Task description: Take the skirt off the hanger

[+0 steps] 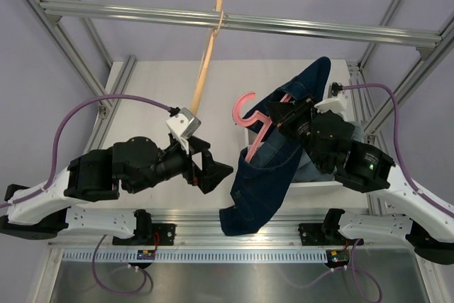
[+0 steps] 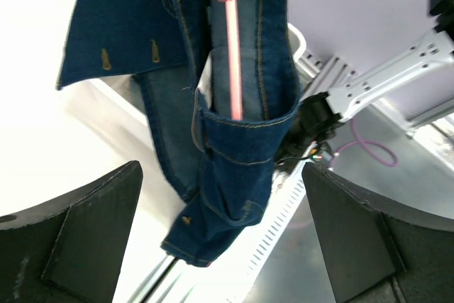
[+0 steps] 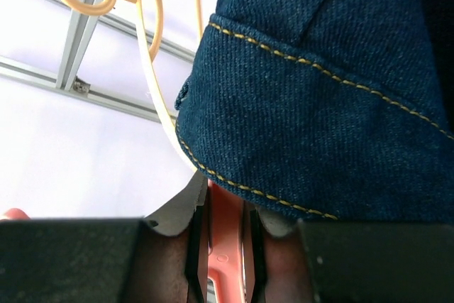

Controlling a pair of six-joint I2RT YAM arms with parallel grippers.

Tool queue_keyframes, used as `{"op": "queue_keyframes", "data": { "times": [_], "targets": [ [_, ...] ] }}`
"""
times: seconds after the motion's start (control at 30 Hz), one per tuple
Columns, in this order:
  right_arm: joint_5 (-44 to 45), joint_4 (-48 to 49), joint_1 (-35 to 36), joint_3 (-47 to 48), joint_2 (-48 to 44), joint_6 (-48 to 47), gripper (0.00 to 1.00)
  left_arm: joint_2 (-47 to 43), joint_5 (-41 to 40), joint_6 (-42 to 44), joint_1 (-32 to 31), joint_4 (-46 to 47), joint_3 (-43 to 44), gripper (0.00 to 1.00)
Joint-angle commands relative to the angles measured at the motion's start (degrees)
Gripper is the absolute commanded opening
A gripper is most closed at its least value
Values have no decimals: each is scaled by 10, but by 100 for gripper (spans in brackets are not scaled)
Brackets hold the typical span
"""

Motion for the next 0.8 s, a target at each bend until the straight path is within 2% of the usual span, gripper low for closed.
{"op": "queue_keyframes", "data": {
  "times": [0.0, 0.23, 0.5, 0.77],
  "targets": [
    [7, 41, -6, 61, -13, -5, 0, -24, -85, 40, -16, 17, -20, 99],
    [12, 26, -6, 90, -15, -6, 0, -31, -33, 62, -30, 78, -84, 99],
    [9, 7, -6, 131, -3, 29, 0, -24, -41, 60, -91, 135, -141, 99],
    [11, 5, -7, 161, -4, 36, 0, -13, -57, 34, -105, 149, -187, 99]
  ]
}}
